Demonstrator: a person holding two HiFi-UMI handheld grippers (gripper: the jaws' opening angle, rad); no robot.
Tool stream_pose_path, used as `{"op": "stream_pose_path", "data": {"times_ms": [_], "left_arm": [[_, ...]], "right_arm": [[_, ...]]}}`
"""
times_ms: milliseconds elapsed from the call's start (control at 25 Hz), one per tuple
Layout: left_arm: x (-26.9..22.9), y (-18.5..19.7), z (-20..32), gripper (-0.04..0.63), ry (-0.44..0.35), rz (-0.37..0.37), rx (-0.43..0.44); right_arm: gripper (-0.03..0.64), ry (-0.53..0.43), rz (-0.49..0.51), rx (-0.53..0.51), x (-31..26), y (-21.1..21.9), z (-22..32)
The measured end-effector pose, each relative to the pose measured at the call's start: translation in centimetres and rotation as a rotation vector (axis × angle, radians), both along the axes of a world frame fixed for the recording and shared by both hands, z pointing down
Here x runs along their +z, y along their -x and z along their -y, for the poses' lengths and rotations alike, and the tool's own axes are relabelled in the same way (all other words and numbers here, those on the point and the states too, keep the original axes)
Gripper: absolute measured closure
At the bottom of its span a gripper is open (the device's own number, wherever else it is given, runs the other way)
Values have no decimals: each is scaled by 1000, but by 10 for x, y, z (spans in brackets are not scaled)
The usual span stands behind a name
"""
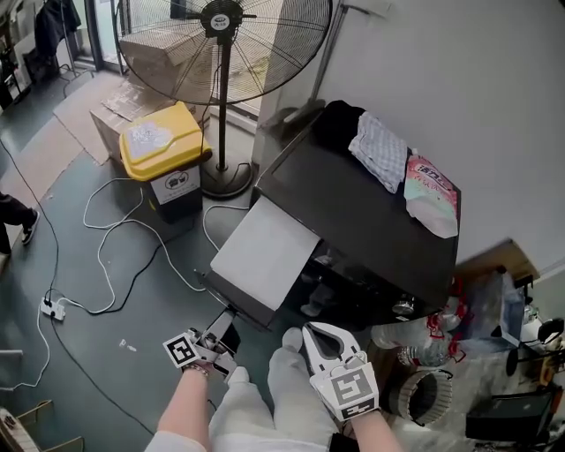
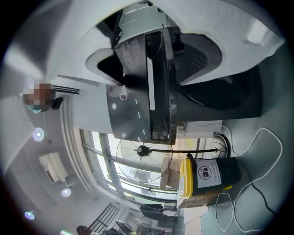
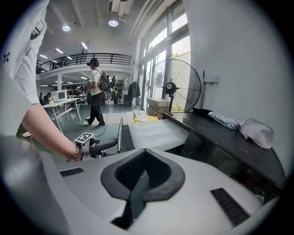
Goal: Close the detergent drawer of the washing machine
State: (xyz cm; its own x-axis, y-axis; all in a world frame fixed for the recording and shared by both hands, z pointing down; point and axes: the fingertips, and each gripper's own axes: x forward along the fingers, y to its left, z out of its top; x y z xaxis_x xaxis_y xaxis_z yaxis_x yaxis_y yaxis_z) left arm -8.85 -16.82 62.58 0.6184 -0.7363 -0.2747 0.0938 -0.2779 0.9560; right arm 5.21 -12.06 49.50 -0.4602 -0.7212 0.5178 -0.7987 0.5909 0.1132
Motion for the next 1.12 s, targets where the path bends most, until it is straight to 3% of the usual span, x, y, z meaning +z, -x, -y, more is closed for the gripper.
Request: {"op": "stream_pose_path", "data": {"times_ms": [160, 440, 1120], "left_arm": [[-3, -1, 5, 232, -33, 21, 15], [-5, 3, 1, 232, 34, 134, -4], [-22, 0, -3, 232, 95, 182, -29]], "right_arm": [[623, -5, 4, 6, 1, -5, 10], [623, -21, 28, 3, -10, -1, 20], [623, -45, 67, 15, -24, -6, 16]]}}
